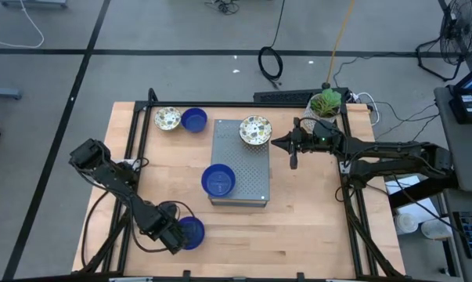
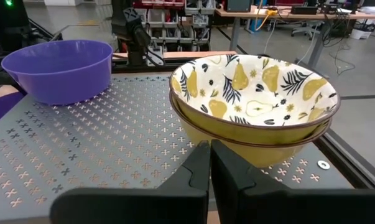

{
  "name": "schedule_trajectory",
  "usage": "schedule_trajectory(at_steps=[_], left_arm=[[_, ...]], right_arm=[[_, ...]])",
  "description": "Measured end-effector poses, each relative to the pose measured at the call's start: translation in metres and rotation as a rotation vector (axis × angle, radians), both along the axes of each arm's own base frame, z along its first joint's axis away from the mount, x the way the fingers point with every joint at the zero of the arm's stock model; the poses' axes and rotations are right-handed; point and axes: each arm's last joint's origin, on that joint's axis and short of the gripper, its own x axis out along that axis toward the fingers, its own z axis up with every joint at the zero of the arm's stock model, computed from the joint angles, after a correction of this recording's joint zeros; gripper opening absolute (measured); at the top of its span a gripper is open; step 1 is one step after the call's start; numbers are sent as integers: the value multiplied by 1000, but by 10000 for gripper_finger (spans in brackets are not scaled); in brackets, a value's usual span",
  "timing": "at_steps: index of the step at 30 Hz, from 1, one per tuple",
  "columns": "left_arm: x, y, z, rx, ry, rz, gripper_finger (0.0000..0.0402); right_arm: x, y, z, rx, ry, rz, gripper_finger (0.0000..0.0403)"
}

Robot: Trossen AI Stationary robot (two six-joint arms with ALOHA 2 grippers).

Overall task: Pick & Place Mini bowls
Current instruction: Stack the bottom blue bowl on top of the blue bowl on the shelf

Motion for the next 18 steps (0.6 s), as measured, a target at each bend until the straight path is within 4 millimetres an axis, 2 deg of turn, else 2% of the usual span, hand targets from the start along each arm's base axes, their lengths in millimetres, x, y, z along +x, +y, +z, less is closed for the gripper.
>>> schedule_trajectory(at_steps=[8, 11, 18], left_arm=[[0, 0, 0, 8, -9, -25, 163], [1, 1, 0, 23, -23, -24, 135], [2, 2, 0, 67, -63, -20, 41]], right_arm=[[0, 0, 0, 0, 0, 0, 0], [0, 0, 0, 1, 0, 0, 0], [0, 0, 0, 1, 0, 0, 0]])
